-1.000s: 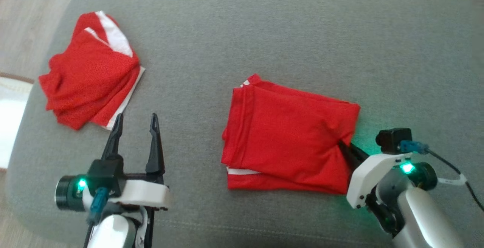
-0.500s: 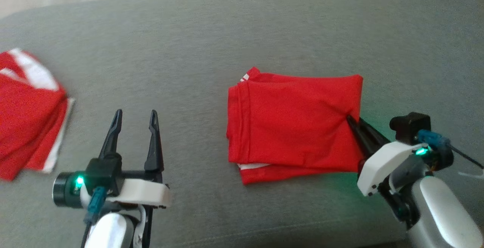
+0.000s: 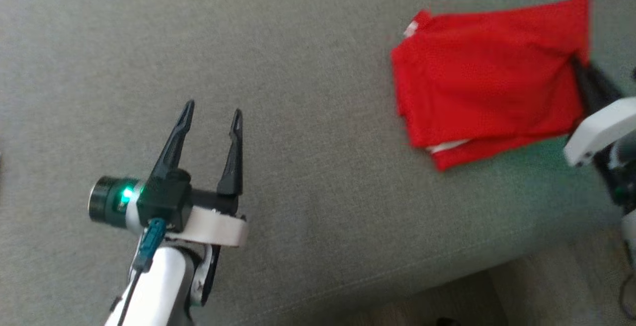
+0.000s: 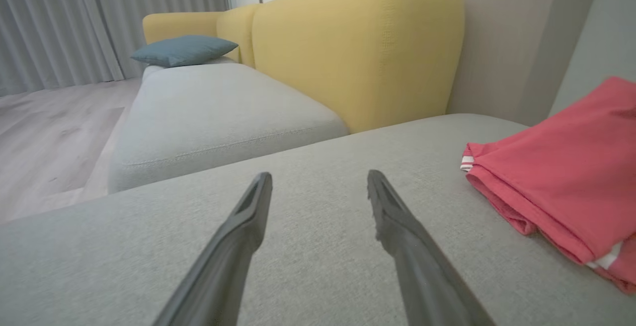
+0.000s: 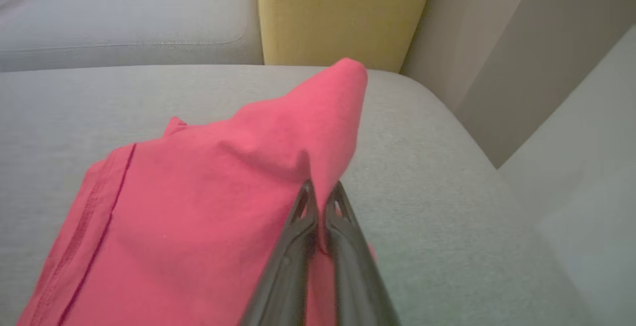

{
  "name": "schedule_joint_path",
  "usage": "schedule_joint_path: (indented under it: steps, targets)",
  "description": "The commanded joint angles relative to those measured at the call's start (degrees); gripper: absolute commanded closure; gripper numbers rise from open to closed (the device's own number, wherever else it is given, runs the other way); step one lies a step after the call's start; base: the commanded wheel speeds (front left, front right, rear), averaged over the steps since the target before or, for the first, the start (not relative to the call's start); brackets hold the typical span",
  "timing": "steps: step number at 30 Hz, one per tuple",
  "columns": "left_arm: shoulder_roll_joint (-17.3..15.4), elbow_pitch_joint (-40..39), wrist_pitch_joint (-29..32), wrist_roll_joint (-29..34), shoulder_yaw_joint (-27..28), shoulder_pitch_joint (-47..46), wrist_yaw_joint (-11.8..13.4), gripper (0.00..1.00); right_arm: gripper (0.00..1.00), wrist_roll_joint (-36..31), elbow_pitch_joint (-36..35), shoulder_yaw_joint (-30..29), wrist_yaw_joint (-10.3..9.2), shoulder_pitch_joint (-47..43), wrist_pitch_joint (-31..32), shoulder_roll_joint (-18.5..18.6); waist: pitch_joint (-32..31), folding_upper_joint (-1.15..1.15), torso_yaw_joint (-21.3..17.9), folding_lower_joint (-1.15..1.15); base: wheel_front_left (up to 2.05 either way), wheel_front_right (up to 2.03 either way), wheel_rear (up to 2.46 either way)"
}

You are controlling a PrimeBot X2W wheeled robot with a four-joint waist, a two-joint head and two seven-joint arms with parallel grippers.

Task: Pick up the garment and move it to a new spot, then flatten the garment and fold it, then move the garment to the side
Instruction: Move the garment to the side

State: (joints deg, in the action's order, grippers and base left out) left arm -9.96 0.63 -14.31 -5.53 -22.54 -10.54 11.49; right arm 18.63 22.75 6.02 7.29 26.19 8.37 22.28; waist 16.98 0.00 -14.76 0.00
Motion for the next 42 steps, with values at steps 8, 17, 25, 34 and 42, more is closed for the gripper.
schedule_joint_path:
  steps: [8,17,25,34,42]
  targets:
    - [-0.52,-3.01,-0.34,2.42,-1.23,-7.74,-2.21,0.0,1.0,-1.36,3.25,-3.16,0.2,7.75,-3.56,5.92,7.6,0.0,-1.71,0.0,0.0,0.0,0.0]
    - [-0.22,-3.36,-0.07,4.64,-3.59,-12.74,-3.31,0.0,1.0,-3.1,8.14,-7.06,0.2,12.7,-4.95,7.42,13.68,0.0,-0.77,0.0,0.0,0.0,0.0]
    - [-0.05,-3.16,-0.34,5.46,-4.84,-15.87,-3.99,0.0,0.92,-7.55,13.07,-13.33,0.2,14.84,-7.81,7.23,16.13,0.0,0.86,0.0,0.0,0.0,0.0]
    - [0.64,-1.6,-0.62,3.14,-4.28,-14.34,-3.23,0.0,0.0,-10.53,12.13,-17.79,0.2,11.68,-13.76,3.18,11.44,0.0,1.89,0.0,0.0,0.0,0.0]
    - [0.18,-1.29,-0.67,1.51,-3.1,-9.72,-1.69,0.0,0.0,-10.64,-0.27,-15.01,0.2,1.74,-17.58,-1.57,4.71,0.0,3.41,0.0,0.0,0.0,0.0]
